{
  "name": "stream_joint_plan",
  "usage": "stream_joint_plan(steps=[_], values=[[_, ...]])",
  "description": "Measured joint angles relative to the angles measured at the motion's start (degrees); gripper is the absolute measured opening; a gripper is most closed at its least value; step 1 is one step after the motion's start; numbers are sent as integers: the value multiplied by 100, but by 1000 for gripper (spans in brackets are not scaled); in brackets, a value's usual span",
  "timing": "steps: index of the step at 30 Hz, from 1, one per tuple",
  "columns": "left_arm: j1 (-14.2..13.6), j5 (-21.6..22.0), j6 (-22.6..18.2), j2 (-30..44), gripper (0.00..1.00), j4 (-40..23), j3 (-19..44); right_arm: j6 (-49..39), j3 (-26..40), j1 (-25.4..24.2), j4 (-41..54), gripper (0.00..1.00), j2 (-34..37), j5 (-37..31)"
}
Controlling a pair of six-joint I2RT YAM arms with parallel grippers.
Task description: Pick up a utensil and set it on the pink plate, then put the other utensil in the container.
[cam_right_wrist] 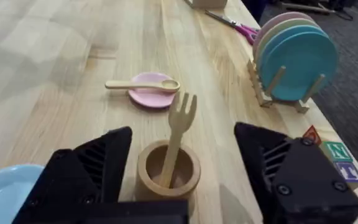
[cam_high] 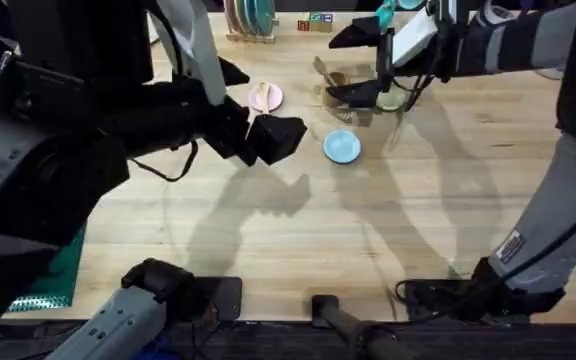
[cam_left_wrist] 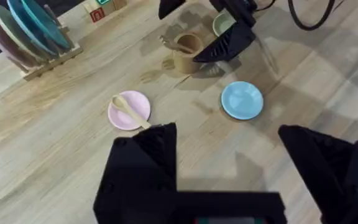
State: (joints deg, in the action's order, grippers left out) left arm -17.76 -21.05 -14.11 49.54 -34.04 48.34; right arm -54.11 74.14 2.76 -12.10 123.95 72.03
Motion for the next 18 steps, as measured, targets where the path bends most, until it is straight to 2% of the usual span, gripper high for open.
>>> stream_joint_plan(steps=[4, 8, 12, 18], values=[[0, -1, 0, 0, 995, 0, 0, 166, 5, 0, 120, 997, -153, -4], [0, -1, 0, 0, 995, 0, 0, 404, 5, 2, 891, 997, -657, -315], [0, -1, 0, 0, 995, 0, 0, 557, 16, 9, 1995, 998, -1371, -1147], [0, -1, 0, 0, 995, 0, 0, 762, 27, 11, 3172, 997, -2220, -2531]])
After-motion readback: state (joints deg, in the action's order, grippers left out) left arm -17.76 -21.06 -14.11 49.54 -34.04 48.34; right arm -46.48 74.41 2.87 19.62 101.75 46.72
